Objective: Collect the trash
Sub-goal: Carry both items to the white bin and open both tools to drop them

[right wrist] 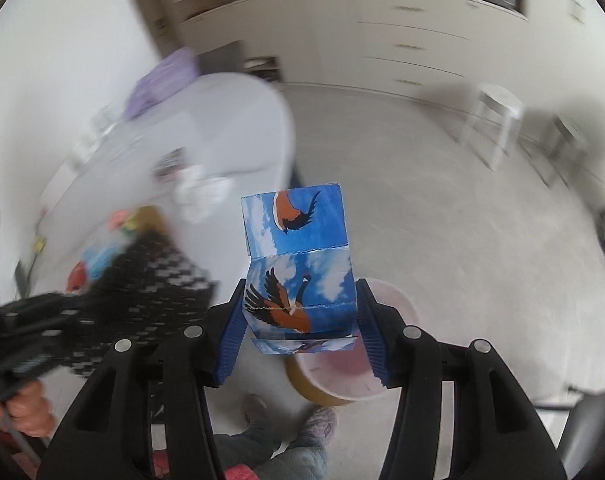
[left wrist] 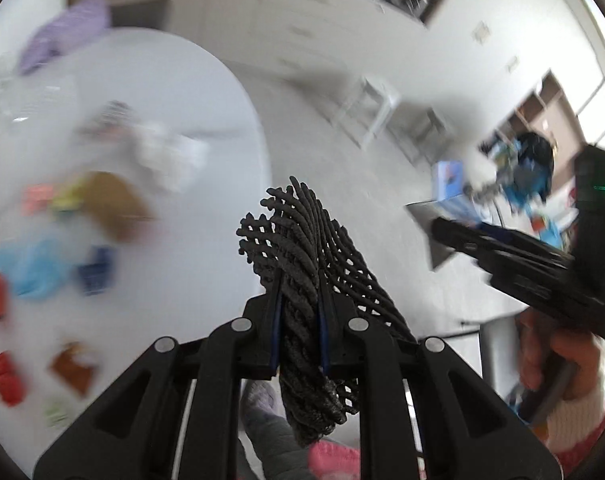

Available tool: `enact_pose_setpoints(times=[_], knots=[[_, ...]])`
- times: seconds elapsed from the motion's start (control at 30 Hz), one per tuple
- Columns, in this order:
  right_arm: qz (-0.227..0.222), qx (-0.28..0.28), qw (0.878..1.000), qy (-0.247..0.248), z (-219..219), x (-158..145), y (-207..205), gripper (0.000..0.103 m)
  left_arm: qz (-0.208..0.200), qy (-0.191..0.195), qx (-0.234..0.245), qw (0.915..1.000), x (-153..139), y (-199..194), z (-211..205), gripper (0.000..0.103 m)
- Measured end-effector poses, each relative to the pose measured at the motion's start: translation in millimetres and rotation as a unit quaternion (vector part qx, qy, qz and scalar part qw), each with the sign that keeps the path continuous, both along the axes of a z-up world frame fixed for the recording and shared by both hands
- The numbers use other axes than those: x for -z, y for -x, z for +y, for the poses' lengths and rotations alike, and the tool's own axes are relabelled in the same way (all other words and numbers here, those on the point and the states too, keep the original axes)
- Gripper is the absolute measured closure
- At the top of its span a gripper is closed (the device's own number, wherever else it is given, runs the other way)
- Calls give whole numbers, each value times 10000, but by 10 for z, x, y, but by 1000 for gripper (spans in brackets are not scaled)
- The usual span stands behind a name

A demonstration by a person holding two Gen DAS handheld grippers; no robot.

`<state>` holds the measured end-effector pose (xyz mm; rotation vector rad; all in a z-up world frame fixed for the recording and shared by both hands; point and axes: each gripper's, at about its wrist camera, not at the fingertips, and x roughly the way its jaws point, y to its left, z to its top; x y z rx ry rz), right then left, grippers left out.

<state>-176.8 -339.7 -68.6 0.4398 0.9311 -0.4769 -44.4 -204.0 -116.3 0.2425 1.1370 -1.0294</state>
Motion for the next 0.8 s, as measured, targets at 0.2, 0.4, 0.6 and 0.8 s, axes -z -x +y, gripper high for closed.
enact_pose_setpoints(times=[0.2, 0.4, 0.6, 0.8], knots=[[106, 485, 9986, -199, -353, 281, 385, 50, 86, -917, 345, 9951, 833, 275, -1031, 89], [182, 481, 9974, -513, -652, 607, 539, 50, 299, -1414, 420, 9886, 1355, 452, -1559, 84], [297, 428, 9963, -678, -834, 781, 412, 50, 215, -1423, 164, 9895, 1275, 406, -1583, 41], [255, 338, 9982, -416, -851, 542, 373, 30, 156, -1121, -198, 9934, 780, 290, -1339, 23]])
